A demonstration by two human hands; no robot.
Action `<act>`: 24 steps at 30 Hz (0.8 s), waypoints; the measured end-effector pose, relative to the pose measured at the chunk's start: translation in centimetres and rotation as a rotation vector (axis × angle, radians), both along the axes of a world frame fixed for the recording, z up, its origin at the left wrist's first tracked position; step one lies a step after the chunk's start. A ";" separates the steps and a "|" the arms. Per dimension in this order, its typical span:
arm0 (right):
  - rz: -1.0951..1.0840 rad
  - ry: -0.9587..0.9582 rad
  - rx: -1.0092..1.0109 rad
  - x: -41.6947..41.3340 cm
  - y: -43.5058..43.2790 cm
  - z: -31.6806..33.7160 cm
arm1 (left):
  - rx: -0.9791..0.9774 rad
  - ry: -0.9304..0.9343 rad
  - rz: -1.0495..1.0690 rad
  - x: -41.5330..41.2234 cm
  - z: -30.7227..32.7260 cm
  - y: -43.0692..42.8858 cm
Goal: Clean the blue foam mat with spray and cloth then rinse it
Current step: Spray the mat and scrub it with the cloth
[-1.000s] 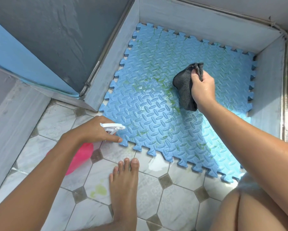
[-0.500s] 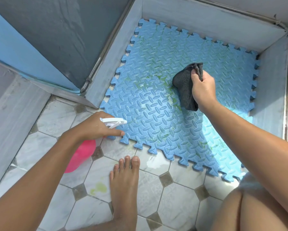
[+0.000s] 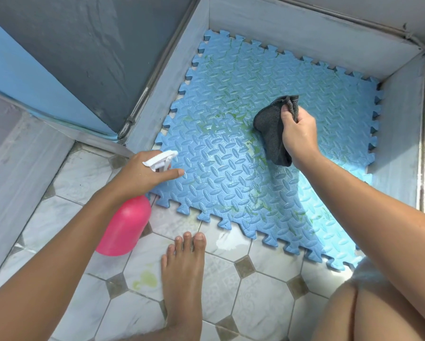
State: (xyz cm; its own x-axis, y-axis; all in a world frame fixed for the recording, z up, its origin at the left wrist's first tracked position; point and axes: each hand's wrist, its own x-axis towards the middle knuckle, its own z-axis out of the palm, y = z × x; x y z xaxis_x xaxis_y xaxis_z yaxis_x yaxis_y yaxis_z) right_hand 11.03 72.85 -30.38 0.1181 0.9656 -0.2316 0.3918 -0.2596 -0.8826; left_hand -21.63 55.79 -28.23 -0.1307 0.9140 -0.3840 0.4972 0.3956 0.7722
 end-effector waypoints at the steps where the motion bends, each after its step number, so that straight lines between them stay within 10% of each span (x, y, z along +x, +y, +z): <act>1: 0.001 -0.001 0.002 0.0 0.0 0.0 | 0.025 0.009 0.034 0.0 0.1 0.1; 17: 0.094 -0.028 0.204 -4.0 -1.6 2.9 | 0.131 0.227 0.402 0.0 1.0 0.4; 24: 0.583 -0.264 0.167 -14.4 -3.5 -1.9 | 0.183 0.207 0.343 -0.5 2.1 -0.5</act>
